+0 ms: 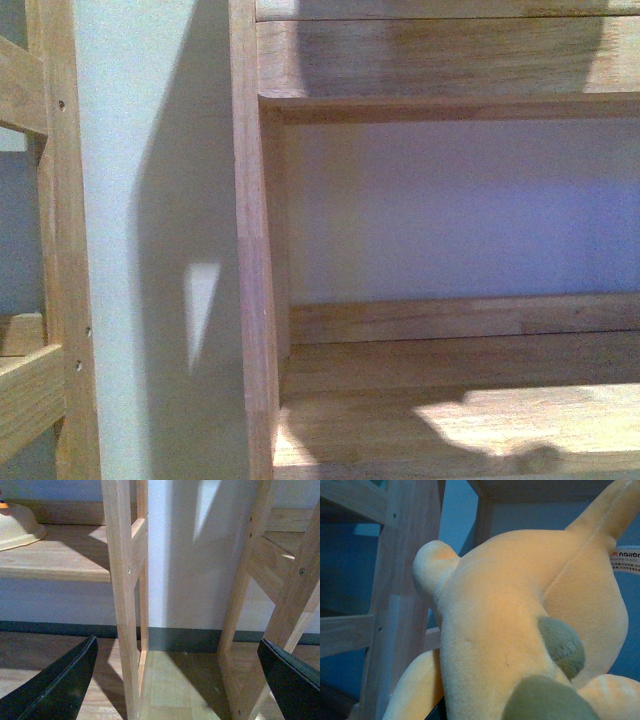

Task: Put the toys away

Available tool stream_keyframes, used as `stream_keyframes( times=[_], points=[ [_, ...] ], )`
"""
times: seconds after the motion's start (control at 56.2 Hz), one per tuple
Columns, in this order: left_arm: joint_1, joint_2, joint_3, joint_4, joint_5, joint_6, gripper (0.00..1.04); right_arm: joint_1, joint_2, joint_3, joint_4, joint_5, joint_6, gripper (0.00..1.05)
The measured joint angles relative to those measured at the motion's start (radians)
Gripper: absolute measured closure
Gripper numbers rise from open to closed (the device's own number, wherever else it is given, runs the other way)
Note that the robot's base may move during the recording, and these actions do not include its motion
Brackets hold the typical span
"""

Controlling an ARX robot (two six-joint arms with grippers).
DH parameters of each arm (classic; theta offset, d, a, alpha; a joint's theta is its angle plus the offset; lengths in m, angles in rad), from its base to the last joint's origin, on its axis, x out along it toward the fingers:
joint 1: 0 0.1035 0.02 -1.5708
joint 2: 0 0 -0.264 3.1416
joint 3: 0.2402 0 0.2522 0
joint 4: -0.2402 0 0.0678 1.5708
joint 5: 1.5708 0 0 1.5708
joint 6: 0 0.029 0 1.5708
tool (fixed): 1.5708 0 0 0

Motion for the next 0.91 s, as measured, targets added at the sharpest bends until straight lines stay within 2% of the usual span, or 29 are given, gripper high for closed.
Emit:
stream_keyframes(
  times=[0.214, 0.391, 0.907],
  points=[
    [0.0, 0.0, 0.0, 0.0, 0.0, 0.0, 0.06, 0.011, 0.154, 0.223, -0.118, 0.014, 0.08, 0.88],
    [0.0, 0.0, 0.0, 0.0, 0.0, 0.0, 0.06, -0.01, 0.237, 0.352, -0.192, -0.013, 0.157, 0.88],
    [0.0, 0.0, 0.0, 0.0, 0.0, 0.0, 0.06, -0.15, 0.414, 0.588, -0.278, -0.106, 0.427, 0.88]
  ],
)
